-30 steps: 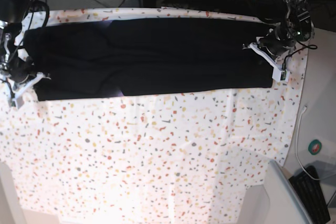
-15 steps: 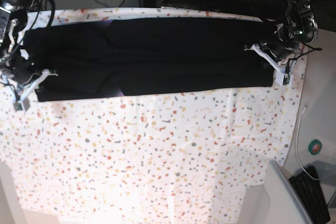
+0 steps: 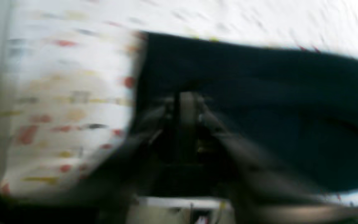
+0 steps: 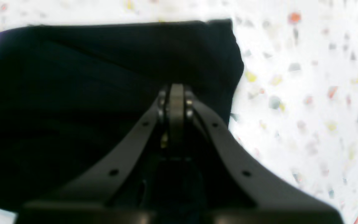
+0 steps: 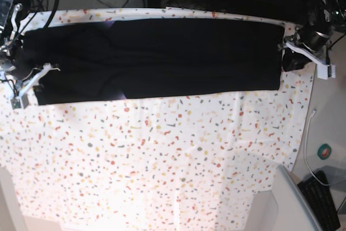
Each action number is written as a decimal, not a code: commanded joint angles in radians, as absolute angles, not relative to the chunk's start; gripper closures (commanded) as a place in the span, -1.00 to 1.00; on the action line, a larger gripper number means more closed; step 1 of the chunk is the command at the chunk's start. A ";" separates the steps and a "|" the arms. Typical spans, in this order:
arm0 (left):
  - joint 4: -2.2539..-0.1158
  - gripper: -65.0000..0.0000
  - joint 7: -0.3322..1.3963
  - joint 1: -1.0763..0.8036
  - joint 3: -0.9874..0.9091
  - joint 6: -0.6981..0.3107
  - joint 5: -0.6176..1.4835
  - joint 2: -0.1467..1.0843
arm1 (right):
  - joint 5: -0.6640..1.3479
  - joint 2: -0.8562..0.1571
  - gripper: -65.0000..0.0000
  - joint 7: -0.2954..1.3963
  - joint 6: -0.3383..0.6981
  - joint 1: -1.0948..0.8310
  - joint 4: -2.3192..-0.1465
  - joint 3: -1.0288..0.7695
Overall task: Layout the t-shirt on the table in an organized manner, then fold the t-shirt properly
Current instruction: 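Regrasp the folded strip ends with both grippers and straighten it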
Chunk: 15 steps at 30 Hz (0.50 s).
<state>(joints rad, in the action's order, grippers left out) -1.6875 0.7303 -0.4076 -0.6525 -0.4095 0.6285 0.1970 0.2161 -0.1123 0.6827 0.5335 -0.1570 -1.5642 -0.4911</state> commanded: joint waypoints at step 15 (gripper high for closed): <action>-1.201 -1.00 0.710 -0.197 -0.704 -0.698 0.512 0.239 | 0.228 -0.124 1.00 0.664 0.542 -0.162 -1.604 -0.486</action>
